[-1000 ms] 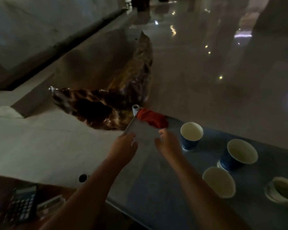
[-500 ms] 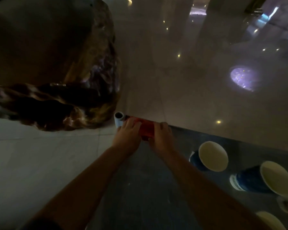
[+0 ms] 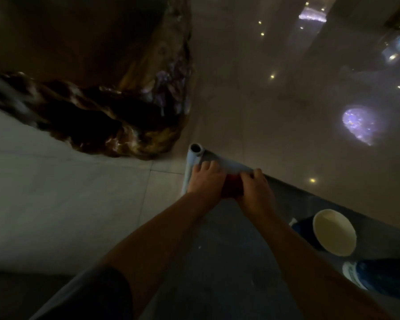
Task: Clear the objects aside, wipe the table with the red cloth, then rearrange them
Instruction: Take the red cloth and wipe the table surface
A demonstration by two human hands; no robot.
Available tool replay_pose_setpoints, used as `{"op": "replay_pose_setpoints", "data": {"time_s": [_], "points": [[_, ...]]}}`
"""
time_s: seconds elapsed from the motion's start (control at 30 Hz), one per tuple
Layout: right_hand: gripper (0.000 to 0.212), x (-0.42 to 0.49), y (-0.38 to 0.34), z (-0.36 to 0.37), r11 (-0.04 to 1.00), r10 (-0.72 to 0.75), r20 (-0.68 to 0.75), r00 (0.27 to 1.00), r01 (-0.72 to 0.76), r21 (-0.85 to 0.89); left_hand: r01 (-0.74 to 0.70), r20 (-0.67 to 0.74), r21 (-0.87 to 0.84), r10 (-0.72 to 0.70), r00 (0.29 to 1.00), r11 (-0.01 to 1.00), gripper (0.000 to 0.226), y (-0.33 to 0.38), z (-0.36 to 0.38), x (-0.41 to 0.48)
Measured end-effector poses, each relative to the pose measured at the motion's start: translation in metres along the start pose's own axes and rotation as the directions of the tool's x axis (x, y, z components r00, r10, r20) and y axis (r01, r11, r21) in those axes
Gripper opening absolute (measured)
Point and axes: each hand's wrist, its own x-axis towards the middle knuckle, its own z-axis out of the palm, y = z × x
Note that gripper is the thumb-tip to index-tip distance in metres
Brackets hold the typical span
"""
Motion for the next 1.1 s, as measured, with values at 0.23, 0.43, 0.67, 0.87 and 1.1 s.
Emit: {"op": "replay_pose_setpoints", "data": {"time_s": [0.23, 0.43, 0.67, 0.87, 1.1], "points": [[0.053, -0.106, -0.028, -0.015, 0.942, -0.308, -0.002, 0.952, 0.305, 0.143, 0.153, -0.036, -0.001, -0.153, 0.988, 0.988, 0.064, 0.019, -0.036, -0.144], [0.046, -0.229, -0.069, -0.029, 0.766, -0.619, 0.097, 0.779, 0.573, 0.292, 0.488, -0.118, -0.075, -0.494, 0.861, 0.869, 0.057, 0.055, -0.059, -0.329], [0.042, -0.389, -0.129, -0.005, 0.447, -0.893, 0.207, 0.399, 0.833, 0.325, 0.795, -0.137, -0.213, -0.823, 0.552, 0.568, 0.062, 0.114, -0.030, -0.550], [0.050, -0.524, -0.185, 0.021, 0.140, -0.971, 0.234, 0.042, 0.896, 0.422, 0.918, -0.222, -0.240, -0.939, 0.264, 0.315, 0.056, 0.154, -0.010, -0.713], [0.064, -0.680, -0.237, 0.060, -0.132, -0.927, 0.260, -0.269, 0.885, 0.447, 0.942, -0.218, -0.331, -0.976, -0.025, 0.050, 0.044, 0.201, 0.015, -0.871]]}}
